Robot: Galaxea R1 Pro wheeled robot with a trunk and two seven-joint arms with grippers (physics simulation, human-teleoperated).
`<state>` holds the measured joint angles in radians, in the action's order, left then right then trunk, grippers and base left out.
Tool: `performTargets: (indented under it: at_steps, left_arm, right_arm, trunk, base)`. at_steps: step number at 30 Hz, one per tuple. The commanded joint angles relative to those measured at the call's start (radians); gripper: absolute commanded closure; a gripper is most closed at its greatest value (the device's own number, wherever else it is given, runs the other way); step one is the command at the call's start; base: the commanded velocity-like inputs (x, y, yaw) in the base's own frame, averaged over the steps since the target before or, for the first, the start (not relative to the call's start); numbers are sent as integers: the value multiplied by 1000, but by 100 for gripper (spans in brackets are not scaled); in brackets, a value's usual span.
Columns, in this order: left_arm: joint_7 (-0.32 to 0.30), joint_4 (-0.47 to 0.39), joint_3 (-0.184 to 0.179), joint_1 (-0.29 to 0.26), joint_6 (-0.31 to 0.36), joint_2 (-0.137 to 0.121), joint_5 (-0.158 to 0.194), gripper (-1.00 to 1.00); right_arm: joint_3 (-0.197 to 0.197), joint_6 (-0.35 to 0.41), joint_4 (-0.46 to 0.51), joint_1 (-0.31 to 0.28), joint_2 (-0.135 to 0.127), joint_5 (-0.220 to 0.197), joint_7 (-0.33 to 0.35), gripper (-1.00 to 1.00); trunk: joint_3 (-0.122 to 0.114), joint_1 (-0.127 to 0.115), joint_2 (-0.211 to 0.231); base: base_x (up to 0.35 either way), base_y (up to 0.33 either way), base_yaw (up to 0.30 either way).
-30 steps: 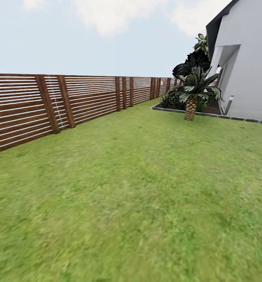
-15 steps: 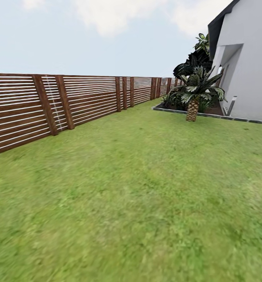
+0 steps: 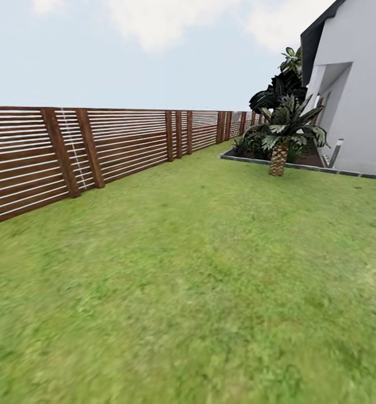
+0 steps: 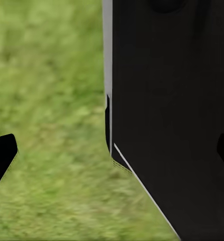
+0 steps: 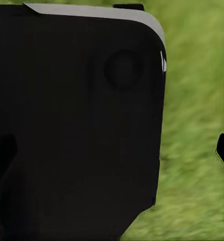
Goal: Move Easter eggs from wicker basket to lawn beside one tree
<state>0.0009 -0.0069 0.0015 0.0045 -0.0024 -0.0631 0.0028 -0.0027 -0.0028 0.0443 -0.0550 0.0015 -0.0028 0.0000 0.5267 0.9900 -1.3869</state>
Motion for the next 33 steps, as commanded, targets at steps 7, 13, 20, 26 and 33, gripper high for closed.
performTargets:
  at_steps: [7, 13, 20, 26, 33]
  left_arm:
    - [0, -1, 0, 0, -1, 0, 0, -100]
    - [0, -1, 0, 0, -1, 0, 0, -100]
    - [0, -1, 0, 0, -1, 0, 0, -100]
    - [0, -1, 0, 0, -1, 0, 0, -100]
    - [0, -1, 0, 0, -1, 0, 0, -100]
  right_arm:
    - [0, 0, 0, 0, 0, 0, 0, -100]
    - [0, 0, 0, 0, 0, 0, 0, -100]
    - [0, 0, -1, 0, 0, 0, 0, -100]
    - [0, 0, -1, 0, 0, 0, 0, -100]
    - [0, 0, -1, 0, 0, 0, 0, -100]
  trunk:
    - [-21, -26, 49]
    - [-40, -49, 91]
    - [-62, -76, 140]
    - [-81, -99, 182]
    - [-103, -126, 231]
  base:
    - [325, 0, 0]
    - [325, 0, 0]
    - [325, 0, 0]
    - [325, 0, 0]
    - [325, 0, 0]
